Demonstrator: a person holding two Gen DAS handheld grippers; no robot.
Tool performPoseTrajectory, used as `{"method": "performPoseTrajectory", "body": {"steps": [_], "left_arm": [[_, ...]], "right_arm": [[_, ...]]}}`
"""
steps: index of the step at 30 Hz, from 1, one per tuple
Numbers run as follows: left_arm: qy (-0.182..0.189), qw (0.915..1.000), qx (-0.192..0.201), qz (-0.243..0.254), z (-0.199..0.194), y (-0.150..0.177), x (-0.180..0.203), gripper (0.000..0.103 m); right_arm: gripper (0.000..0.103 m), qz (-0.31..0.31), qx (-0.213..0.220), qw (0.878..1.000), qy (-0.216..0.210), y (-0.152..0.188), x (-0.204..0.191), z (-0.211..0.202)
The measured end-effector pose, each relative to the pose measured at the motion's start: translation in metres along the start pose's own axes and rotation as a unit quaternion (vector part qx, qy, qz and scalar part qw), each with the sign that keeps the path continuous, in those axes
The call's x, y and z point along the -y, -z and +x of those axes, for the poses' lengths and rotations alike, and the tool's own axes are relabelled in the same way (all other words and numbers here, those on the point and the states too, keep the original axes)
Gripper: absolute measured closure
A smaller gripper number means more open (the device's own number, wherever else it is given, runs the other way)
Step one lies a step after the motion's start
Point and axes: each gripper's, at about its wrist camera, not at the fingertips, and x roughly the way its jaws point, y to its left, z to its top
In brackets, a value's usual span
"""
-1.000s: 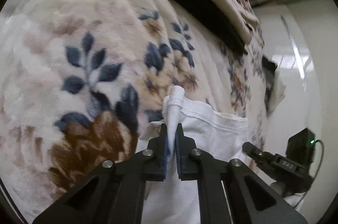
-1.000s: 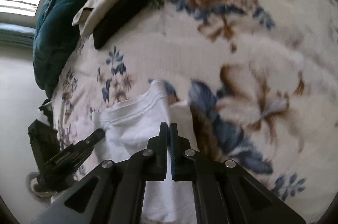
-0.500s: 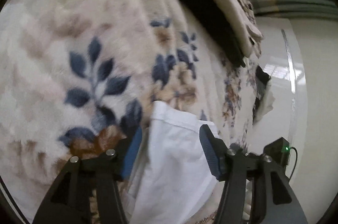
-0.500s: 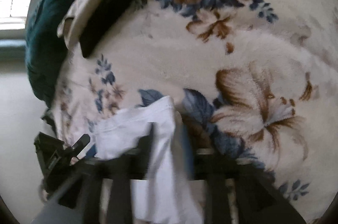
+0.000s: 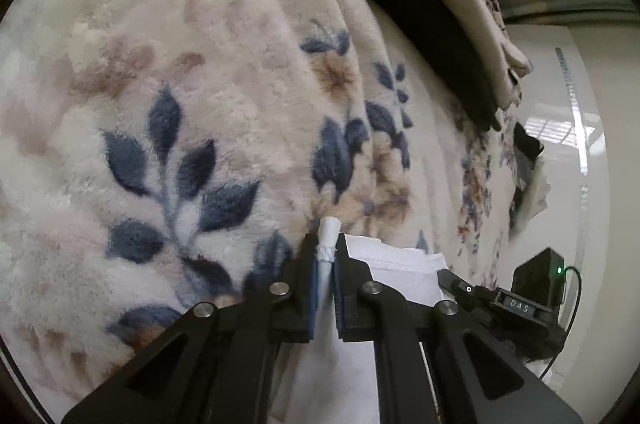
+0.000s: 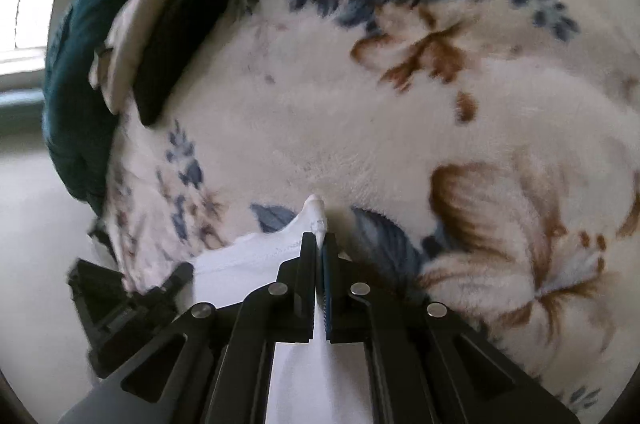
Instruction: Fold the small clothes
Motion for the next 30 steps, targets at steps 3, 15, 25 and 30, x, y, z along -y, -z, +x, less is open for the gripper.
{"method": "performPoseTrajectory", "body": {"steps": [3, 15, 25, 30], "left_arm": [[0.014, 0.9997, -0.017, -0.014, -0.008, -0.001, -0.001, 0.086], [0.100, 0.9914, -0.083, -0.015, 0.004, 0.094, -0.026, 0.039], [0.119, 0.9914, -0.047, -0.027, -0.015, 0.095, -0.008, 0.085], [0.137, 0.9903, -0.024, -0.008, -0.042, 0.072, 0.026, 0.086]], "right_arm": [[0.088, 0.000, -0.019, 1.000, 0.001, 0.000, -0.001, -0.002], [0.032, -0.026, -0.141, 0.983, -0.112, 0.076, 0.049, 0.001], [0.081, -0.029, -0.140, 0.975, -0.172, 0.088, 0.036, 0.021], [0.083, -0.060, -0.121, 0.976, -0.170, 0.076, 0.009, -0.015]]}}
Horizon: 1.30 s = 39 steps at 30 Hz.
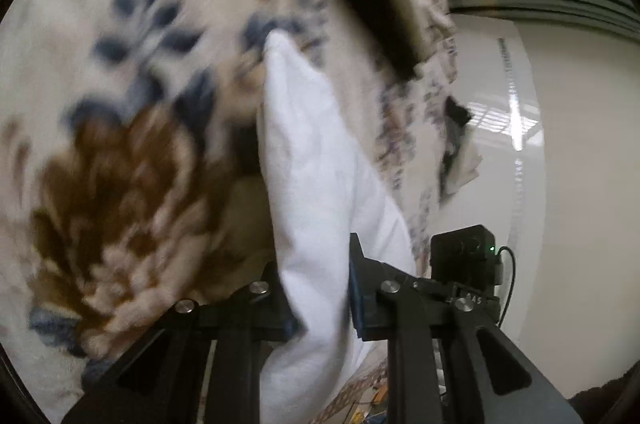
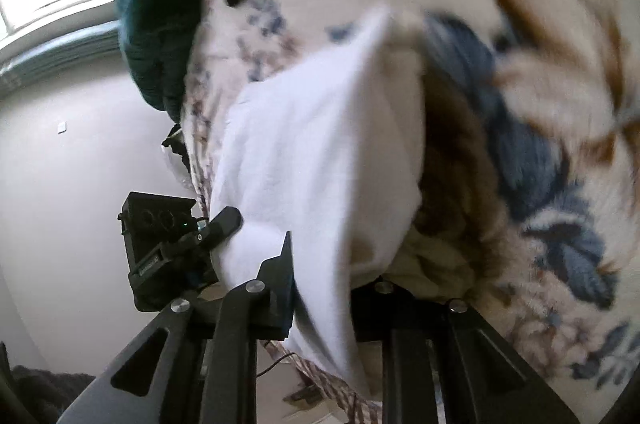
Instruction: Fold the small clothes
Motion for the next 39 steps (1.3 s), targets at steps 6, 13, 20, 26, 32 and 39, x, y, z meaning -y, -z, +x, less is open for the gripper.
{"method": "performPoseTrajectory", "body": {"steps": [6, 13, 20, 26, 32, 39], "left_arm": [[0.033, 0.9975, 0.039, 0.048, -0.015, -0.065, 0.071, 0.088], [0.072, 0.9882, 0.095, 0.096, -0.014, -0.183, 0.152, 0.088], [0.054, 0.9846, 0.116, 0.119, 0.027, -0.299, 0.171, 0.088], [-0.024, 0.9921, 0.070, 0.101, 0.081, -0.333, 0.123, 0.089], [-0.087, 0.9855, 0.079, 0.122, 0.072, -0.321, 0.126, 0.084], [-0.283, 0.9128, 0.177, 0.236, 0.050, -0.272, 0.182, 0.023]], "right_arm": [[0.083, -0.044, 0.034, 0.998, 0.003, -0.043, -0.060, -0.048], [0.083, -0.128, 0.094, 0.987, 0.016, -0.165, -0.152, -0.098], [0.083, -0.159, 0.116, 0.979, 0.046, -0.306, -0.192, -0.103], [0.083, -0.137, 0.082, 0.981, 0.112, -0.387, -0.166, -0.057], [0.072, -0.133, 0.071, 0.975, 0.162, -0.389, -0.144, -0.043], [0.000, -0.165, 0.177, 0.878, 0.414, -0.324, -0.172, -0.046]]}}
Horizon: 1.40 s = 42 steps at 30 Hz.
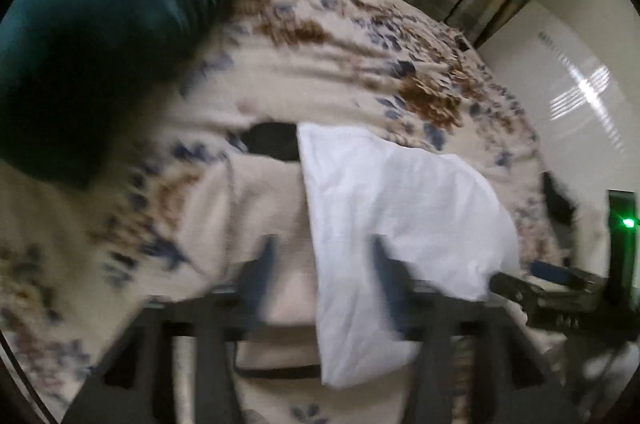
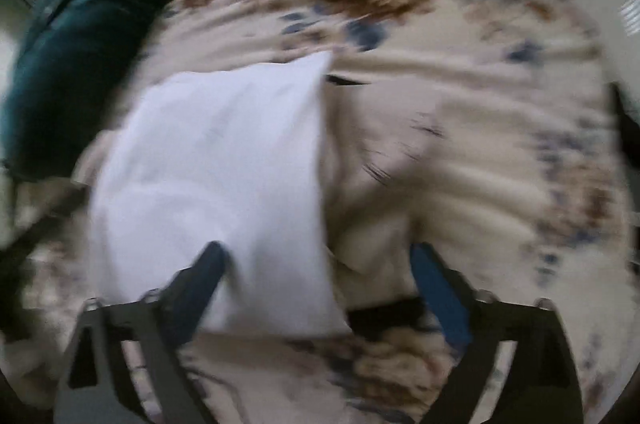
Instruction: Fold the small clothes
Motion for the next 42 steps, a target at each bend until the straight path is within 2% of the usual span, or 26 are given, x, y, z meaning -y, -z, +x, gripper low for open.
{"method": "performPoseTrajectory", "body": {"steps": [1, 2, 6, 14, 18, 29, 34, 42], "left_arm": [[-0.019, 0.9997, 0.008, 0.010, -0.008, 0.004, 0.006, 0.010], [-0.026, 0.9995, 0.008, 0.016, -0.011, 0.007, 0.008, 0.001], [-0.074, 0.9964, -0.018, 0.036, -0.018, 0.013, 0.024, 0.000], [-0.081, 0.9953, 0.010, 0.052, -0.098, 0.022, 0.066, 0.000], [-0.094, 0.9932, 0.039, 0.056, -0.159, 0.032, 0.087, 0.000], [-0.088, 0.9908, 0.087, 0.056, -0.320, 0.067, 0.130, 0.000], [-0.089, 0.9875, 0.117, 0.057, -0.394, 0.083, 0.146, 0.000], [-0.093, 0.9835, 0.140, 0.067, -0.472, 0.109, 0.167, 0.000]], "right_arm": [[0.000, -0.002, 0.008, 0.999, 0.036, 0.011, -0.005, -0.006], [0.000, -0.002, 0.010, 0.999, 0.052, 0.016, -0.007, -0.010], [0.000, 0.018, 0.020, 0.996, 0.089, 0.037, -0.013, -0.033], [0.000, 0.012, 0.089, 0.986, 0.142, 0.071, -0.021, -0.142], [0.000, 0.008, 0.121, 0.982, 0.147, 0.093, -0.029, -0.208], [0.000, 0.012, 0.221, 0.964, 0.147, 0.173, -0.046, -0.404], [0.000, 0.012, 0.251, 0.957, 0.145, 0.209, -0.053, -0.474], [0.000, 0.009, 0.292, 0.946, 0.139, 0.262, -0.059, -0.566]]}}
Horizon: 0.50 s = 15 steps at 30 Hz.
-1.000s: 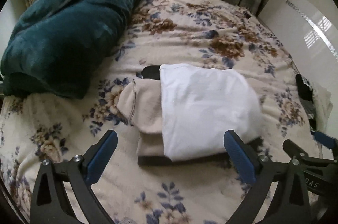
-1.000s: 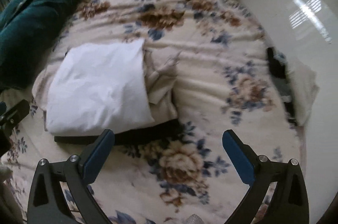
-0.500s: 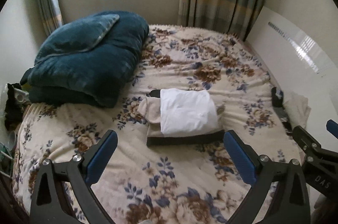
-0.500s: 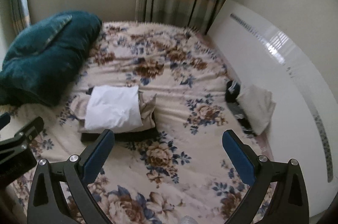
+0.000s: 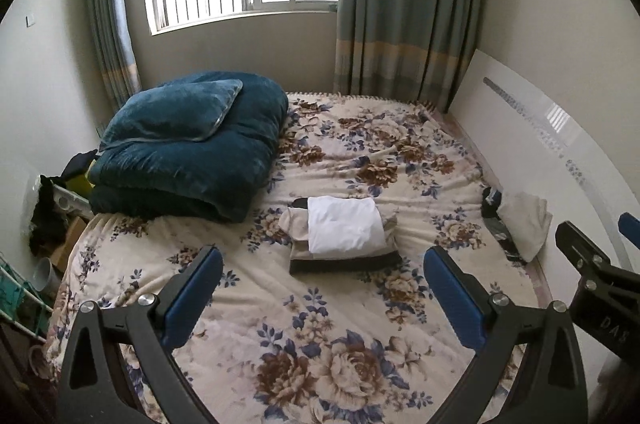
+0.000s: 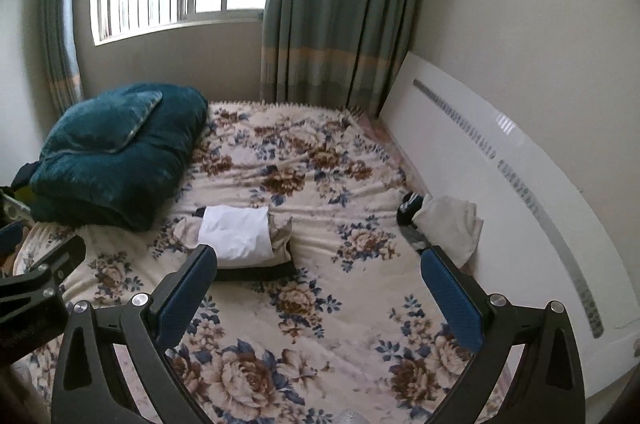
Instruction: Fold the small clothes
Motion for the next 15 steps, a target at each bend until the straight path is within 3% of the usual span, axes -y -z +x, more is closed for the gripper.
{"method": "performPoseTrajectory", "body": {"steps": [9, 15], "left_arm": [[-0.012, 0.9998, 0.013, -0.008, -0.051, 0.005, -0.001, 0.000], [-0.021, 0.9996, 0.019, -0.009, -0.067, 0.009, -0.002, 0.000]], "right_arm": [[0.000, 0.001, 0.030, 0.999, -0.020, 0.003, 0.012, -0.076], [0.000, 0.000, 0.032, 0.999, -0.030, 0.009, 0.018, -0.097]]}}
